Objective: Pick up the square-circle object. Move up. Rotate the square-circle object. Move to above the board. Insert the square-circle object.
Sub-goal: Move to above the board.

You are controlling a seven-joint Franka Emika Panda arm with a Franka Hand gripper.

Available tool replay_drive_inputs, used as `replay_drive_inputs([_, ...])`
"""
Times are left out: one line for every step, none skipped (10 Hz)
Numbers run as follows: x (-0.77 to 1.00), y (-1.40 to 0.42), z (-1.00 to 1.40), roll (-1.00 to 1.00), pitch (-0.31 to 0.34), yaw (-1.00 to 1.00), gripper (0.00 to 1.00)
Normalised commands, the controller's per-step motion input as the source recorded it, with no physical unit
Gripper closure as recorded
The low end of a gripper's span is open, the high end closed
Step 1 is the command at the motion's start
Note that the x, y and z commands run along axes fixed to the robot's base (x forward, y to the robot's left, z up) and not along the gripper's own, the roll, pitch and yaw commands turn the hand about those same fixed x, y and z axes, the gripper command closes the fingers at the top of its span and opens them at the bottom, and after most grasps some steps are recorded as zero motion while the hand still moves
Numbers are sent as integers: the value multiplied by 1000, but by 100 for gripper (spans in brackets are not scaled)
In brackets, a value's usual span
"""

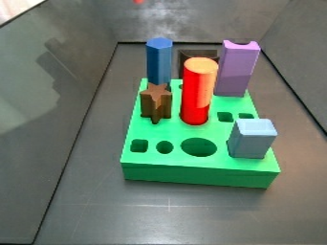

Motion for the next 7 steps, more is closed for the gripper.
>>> replay_drive_inputs([-16,-42,1000,-117,92,-29,100])
replay_drive_inputs([-11,-34,1000,-108,93,-32,100])
replay_drive_inputs([-6,-27,1000,-113,93,-33,100])
replay_drive_inputs([-5,-21,939,-119,95,-35,100])
replay_drive_inputs([-5,-12,800,-121,95,-37,100])
replay_drive_inputs([-3,-2,614,-123,90,-36,100])
replay_drive_inputs([-3,4,473,-122,90,-36,100])
